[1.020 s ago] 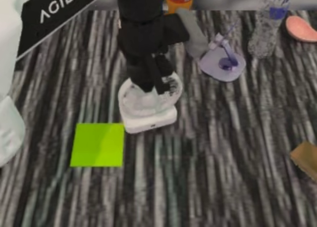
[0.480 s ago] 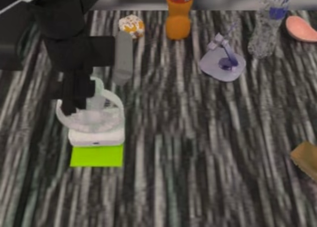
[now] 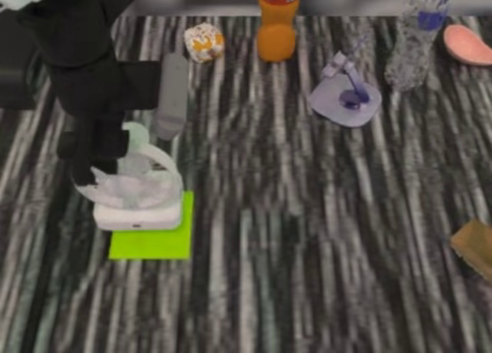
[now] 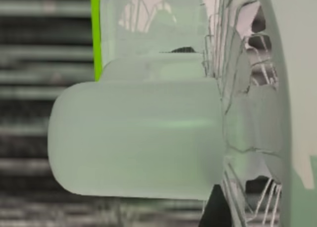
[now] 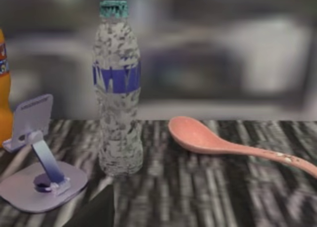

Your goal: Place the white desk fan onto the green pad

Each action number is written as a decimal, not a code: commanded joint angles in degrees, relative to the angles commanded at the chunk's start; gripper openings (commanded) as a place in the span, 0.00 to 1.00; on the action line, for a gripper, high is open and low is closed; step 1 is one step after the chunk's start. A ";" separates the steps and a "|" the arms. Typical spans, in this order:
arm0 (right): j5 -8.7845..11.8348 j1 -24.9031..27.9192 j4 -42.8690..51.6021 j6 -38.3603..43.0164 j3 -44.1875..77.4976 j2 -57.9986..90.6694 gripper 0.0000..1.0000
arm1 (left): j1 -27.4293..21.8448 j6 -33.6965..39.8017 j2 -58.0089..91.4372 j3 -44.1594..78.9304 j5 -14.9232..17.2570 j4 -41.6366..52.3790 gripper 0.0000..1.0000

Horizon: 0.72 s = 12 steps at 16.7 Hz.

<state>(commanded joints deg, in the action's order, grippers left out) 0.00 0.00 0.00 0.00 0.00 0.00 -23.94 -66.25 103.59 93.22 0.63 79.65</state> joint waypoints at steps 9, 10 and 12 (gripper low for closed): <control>0.00 0.00 0.00 0.00 0.00 0.00 1.00 | 0.34 -0.18 0.59 -6.78 0.01 -7.59 0.00; 0.00 0.00 0.00 0.00 0.00 0.00 1.00 | 0.34 -0.18 0.59 -6.78 0.01 -7.59 0.00; 0.00 0.00 0.00 0.00 0.00 0.00 1.00 | 0.34 -0.18 0.59 -6.78 0.01 -7.59 0.15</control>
<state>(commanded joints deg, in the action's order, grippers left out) 0.00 0.00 0.00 0.00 0.00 0.00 -23.60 -66.43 104.19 86.44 0.64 72.07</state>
